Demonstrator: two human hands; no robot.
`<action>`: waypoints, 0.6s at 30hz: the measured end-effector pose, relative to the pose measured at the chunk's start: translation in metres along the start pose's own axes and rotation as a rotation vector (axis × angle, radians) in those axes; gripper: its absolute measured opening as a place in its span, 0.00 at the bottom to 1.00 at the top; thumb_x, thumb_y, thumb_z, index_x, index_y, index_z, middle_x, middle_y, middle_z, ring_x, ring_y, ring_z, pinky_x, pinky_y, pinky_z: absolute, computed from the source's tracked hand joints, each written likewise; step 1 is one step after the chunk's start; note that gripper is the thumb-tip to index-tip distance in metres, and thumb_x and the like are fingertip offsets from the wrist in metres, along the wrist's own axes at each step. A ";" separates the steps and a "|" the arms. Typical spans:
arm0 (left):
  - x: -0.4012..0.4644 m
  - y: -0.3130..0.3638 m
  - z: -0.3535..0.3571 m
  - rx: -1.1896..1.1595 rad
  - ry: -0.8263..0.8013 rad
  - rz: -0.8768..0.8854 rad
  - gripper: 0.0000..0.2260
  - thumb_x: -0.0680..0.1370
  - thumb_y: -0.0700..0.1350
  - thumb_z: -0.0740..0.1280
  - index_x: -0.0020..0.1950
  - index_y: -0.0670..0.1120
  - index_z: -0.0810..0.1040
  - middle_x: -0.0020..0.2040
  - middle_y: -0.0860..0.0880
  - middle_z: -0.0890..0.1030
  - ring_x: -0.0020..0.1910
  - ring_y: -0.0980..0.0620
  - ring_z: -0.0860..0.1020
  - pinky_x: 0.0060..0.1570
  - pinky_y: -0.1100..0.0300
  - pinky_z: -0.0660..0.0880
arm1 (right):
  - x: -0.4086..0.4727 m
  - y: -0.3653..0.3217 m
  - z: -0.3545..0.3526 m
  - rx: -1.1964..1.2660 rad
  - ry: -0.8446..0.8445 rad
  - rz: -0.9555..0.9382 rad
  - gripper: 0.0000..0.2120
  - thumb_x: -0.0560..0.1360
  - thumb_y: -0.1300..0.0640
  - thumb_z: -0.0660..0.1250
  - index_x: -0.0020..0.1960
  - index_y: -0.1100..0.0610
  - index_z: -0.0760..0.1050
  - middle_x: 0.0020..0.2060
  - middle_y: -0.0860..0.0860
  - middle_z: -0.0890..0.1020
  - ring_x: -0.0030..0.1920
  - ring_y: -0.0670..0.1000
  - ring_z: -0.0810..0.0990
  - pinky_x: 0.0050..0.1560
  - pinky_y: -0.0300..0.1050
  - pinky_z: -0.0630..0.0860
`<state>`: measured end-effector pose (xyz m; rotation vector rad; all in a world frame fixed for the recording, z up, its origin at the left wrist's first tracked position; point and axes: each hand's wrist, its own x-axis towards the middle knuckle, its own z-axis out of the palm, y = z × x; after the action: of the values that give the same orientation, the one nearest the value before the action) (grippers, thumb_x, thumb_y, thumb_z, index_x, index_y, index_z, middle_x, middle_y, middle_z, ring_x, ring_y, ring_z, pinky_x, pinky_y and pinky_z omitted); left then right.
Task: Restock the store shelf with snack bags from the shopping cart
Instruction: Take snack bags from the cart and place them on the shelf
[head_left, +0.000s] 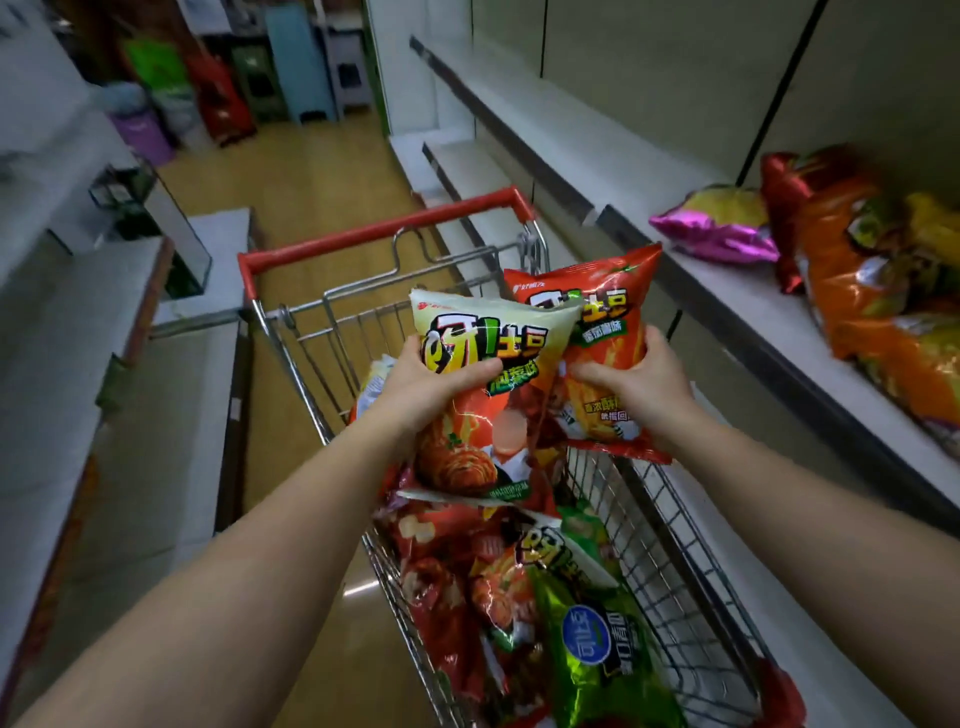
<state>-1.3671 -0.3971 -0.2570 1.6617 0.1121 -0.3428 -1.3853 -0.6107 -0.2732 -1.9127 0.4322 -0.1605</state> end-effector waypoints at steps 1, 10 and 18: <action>-0.002 0.011 -0.002 0.005 0.020 0.030 0.29 0.66 0.46 0.77 0.61 0.50 0.65 0.54 0.48 0.79 0.50 0.48 0.81 0.52 0.52 0.78 | 0.001 -0.009 -0.004 0.017 -0.002 -0.013 0.34 0.62 0.52 0.78 0.62 0.53 0.67 0.54 0.51 0.79 0.54 0.55 0.78 0.58 0.57 0.75; -0.014 0.099 -0.013 -0.020 0.100 0.268 0.29 0.66 0.46 0.77 0.62 0.50 0.66 0.55 0.48 0.79 0.51 0.47 0.80 0.51 0.52 0.78 | 0.000 -0.086 -0.041 0.111 0.014 -0.191 0.34 0.63 0.55 0.78 0.64 0.54 0.67 0.54 0.51 0.79 0.55 0.54 0.78 0.58 0.55 0.75; -0.028 0.176 -0.008 -0.055 0.055 0.438 0.32 0.65 0.49 0.77 0.64 0.50 0.65 0.55 0.47 0.79 0.48 0.48 0.81 0.46 0.52 0.78 | -0.014 -0.151 -0.084 0.127 0.090 -0.317 0.34 0.65 0.54 0.76 0.67 0.55 0.65 0.53 0.50 0.77 0.53 0.53 0.78 0.54 0.50 0.76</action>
<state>-1.3444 -0.4076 -0.0803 1.5920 -0.1987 0.0382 -1.3910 -0.6304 -0.1015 -1.8433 0.1709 -0.4728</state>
